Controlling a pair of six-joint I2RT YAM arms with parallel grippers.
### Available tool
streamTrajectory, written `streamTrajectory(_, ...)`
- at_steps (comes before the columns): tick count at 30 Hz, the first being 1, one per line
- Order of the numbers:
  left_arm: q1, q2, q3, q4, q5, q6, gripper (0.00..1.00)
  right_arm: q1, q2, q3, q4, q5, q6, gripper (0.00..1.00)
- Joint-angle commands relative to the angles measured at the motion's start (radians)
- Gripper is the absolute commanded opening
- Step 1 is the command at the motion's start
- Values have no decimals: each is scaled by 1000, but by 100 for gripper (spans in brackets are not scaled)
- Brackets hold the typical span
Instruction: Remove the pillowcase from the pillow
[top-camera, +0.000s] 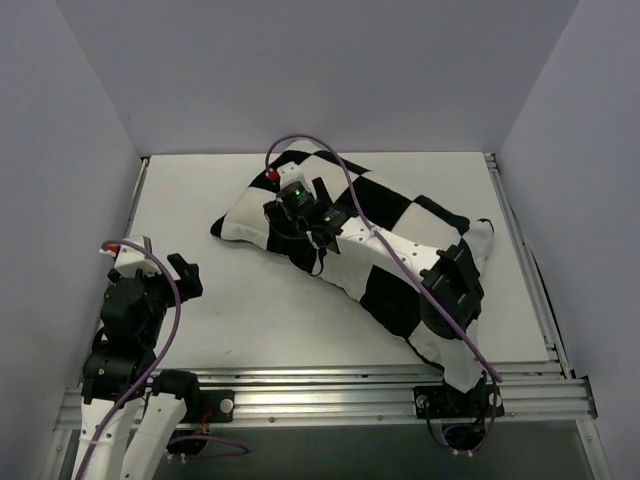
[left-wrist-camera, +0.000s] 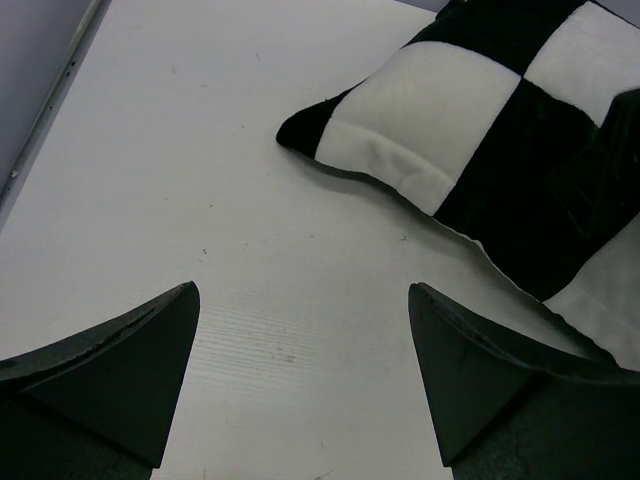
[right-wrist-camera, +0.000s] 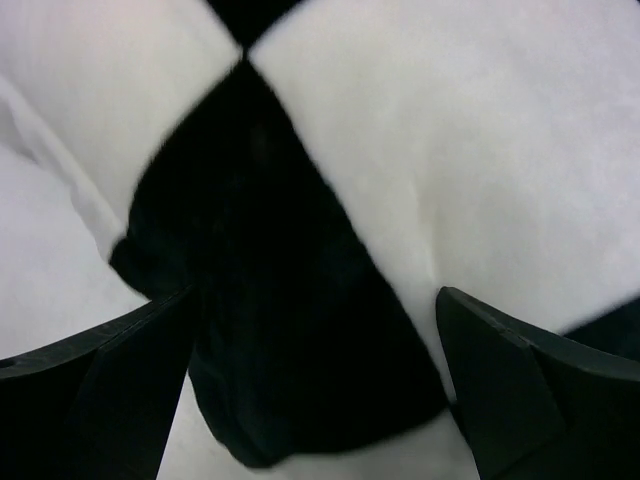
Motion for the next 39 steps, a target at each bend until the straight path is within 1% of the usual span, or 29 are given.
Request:
streamTrajectory(1,9,-3,9,38,8,-8,94,64,-174,-162,-37,91,-175,100)
streamTrajectory(2,11,-3,10,40,10,-8,94,105,-234,-259,-31,131,-218,100)
streamTrajectory(3,11,1,10,40,8,-8,94,126,-259,-305,-26,169,-233,100)
streamTrajectory(4,12,1,12,38,10,-8,94,144,-286,-345,-26,253,-240,100)
streamTrajectory(5,14,3,12,40,8,-8,94,161,-326,-412,-32,295,-241,100)
streamTrajectory(7,15,4,12,40,11,-10,94,201,-368,-466,-40,394,-237,100)
streamTrajectory(10,18,7,12,41,13,-10,94,250,-379,-537,-67,489,-209,100)
streamTrajectory(12,17,12,12,41,14,-10,94,267,-364,-565,-73,557,-189,100)
streamTrajectory(13,17,12,10,41,14,-10,94,272,-333,-569,-75,638,-166,100)
streamTrajectory(17,18,17,12,38,14,-10,94,265,-226,-580,-58,813,-154,100)
streamTrajectory(19,19,15,13,37,16,-10,94,249,-163,-580,-35,826,-177,100)
streamTrajectory(22,19,14,14,34,14,-10,94,223,-103,-577,49,864,-203,100)
streamTrajectory(23,20,14,12,32,13,-10,94,215,-89,-574,64,875,-223,98)
streamTrajectory(25,20,11,13,31,11,-10,94,209,-63,-565,88,890,-246,90)
streamTrajectory(26,20,11,12,31,11,-10,94,204,-60,-556,113,893,-266,71)
streamTrajectory(27,19,9,13,31,11,-11,94,203,-58,-549,121,883,-276,56)
streamTrajectory(28,20,7,14,31,11,-11,94,203,-63,-542,124,875,-283,46)
streamTrajectory(29,19,7,14,31,11,-11,94,206,-67,-525,131,869,-287,20)
streamTrajectory(30,20,7,14,32,11,-11,94,206,-73,-513,125,855,-289,8)
streamTrajectory(31,20,6,14,32,10,-11,94,209,-90,-499,112,825,-287,1)
streamTrajectory(33,20,4,12,32,11,-11,94,224,-113,-461,95,791,-289,0)
streamTrajectory(34,20,4,12,35,13,-10,94,230,-139,-442,68,739,-292,0)
streamTrajectory(35,19,4,12,35,11,-8,94,238,-155,-424,51,720,-286,0)
streamTrajectory(39,20,3,20,28,8,-2,94,278,-234,-297,-41,596,-264,0)
